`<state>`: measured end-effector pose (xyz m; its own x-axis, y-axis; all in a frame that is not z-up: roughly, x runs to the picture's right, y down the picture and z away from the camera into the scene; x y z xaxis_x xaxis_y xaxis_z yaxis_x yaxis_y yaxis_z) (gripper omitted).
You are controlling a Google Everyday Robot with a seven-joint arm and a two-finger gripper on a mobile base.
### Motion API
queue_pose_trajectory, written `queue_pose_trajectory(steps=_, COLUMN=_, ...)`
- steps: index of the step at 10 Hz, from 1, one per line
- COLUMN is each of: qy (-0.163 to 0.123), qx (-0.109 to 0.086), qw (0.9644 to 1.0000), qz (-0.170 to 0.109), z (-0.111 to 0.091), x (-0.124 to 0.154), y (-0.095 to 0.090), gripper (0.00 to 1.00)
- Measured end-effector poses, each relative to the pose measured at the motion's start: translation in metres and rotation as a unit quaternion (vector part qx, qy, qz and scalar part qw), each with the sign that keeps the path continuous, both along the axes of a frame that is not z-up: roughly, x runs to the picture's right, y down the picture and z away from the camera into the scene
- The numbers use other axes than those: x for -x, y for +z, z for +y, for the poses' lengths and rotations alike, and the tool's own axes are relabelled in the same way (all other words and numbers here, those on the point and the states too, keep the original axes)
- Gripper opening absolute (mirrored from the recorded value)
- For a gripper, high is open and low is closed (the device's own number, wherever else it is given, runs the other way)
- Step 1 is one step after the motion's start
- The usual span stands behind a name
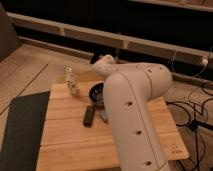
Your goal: Drag the ceramic bowl in a circle
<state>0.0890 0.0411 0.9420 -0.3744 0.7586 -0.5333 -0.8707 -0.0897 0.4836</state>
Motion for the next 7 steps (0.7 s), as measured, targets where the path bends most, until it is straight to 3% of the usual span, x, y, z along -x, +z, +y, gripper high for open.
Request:
queue_pose_trajectory(steps=4, qy=-0.002, qx=-0.040, qw=0.9988, qz=-0.029, z=-0.045, x=0.033, y=0.026, gripper=0.00)
queue_pose_trajectory(steps=7, qy=0.005, qx=-0.034, qw=0.9975, qz=-0.061, z=-0.041, x=0.064, y=0.023, gripper=0.00)
